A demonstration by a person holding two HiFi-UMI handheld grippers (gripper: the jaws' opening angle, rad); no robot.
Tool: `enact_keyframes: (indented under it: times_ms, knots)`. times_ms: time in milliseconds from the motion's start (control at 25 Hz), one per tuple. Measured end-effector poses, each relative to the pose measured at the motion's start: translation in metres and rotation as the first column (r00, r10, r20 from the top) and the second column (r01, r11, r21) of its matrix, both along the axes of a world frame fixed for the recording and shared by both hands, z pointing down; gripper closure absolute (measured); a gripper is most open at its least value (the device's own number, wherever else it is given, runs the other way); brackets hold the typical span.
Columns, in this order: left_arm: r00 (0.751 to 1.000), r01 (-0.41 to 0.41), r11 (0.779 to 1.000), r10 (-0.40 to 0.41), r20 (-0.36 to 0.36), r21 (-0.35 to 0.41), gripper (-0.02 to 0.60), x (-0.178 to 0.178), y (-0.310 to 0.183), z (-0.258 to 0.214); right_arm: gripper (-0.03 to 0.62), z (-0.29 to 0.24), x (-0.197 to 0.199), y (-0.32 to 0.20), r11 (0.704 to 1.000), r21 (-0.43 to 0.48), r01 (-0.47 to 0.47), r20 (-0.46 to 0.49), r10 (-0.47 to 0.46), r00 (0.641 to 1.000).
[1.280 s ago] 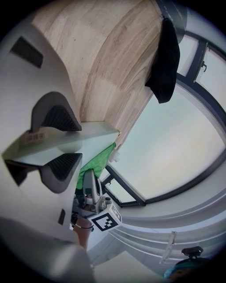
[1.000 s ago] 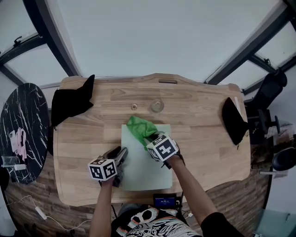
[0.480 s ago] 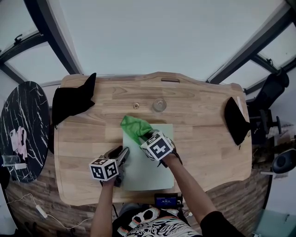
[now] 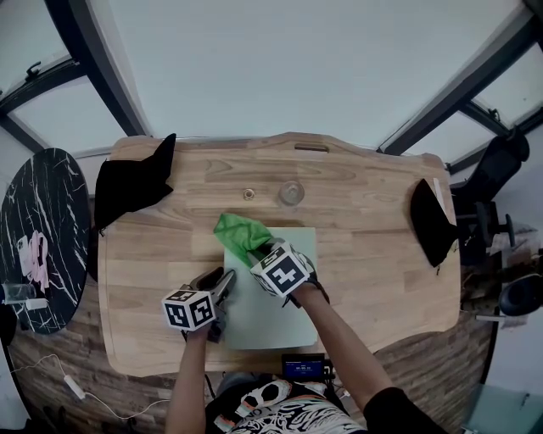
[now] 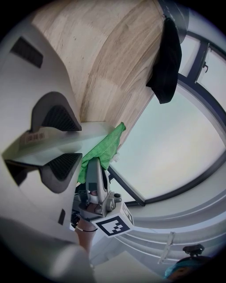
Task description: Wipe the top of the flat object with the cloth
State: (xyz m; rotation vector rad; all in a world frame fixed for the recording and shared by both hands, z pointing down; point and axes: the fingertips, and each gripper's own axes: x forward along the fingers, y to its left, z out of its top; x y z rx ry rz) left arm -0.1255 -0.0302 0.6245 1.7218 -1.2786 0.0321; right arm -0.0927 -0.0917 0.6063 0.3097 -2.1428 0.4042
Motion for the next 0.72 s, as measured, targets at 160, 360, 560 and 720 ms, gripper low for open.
enact_keyframes:
  times_ms: [160, 360, 560, 720]
  knots:
    - [1.0, 0.011, 1.0, -0.011, -0.009, -0.002, 0.425, 0.0, 0.0, 0.0, 0.537, 0.001, 0.0, 0.002, 1.0, 0.026, 0.016, -0.007, -0.016, 1.0]
    - [0.999, 0.024, 1.0, -0.024, -0.023, -0.005, 0.425, 0.0, 0.0, 0.0, 0.537, 0.0, 0.0, 0.004, 0.999, 0.027, 0.017, -0.01, -0.017, 1.0]
    - [1.0, -0.001, 1.0, 0.001, -0.009, -0.01, 0.425, 0.003, 0.004, 0.001, 0.537, -0.001, 0.003, 0.009, 1.0, 0.012, 0.014, -0.003, -0.014, 1.0]
    - [1.0, 0.011, 1.0, -0.011, -0.012, -0.001, 0.425, 0.003, 0.004, 0.002, 0.537, 0.0, 0.005, 0.015, 0.999, -0.021, 0.028, -0.005, -0.028, 1.0]
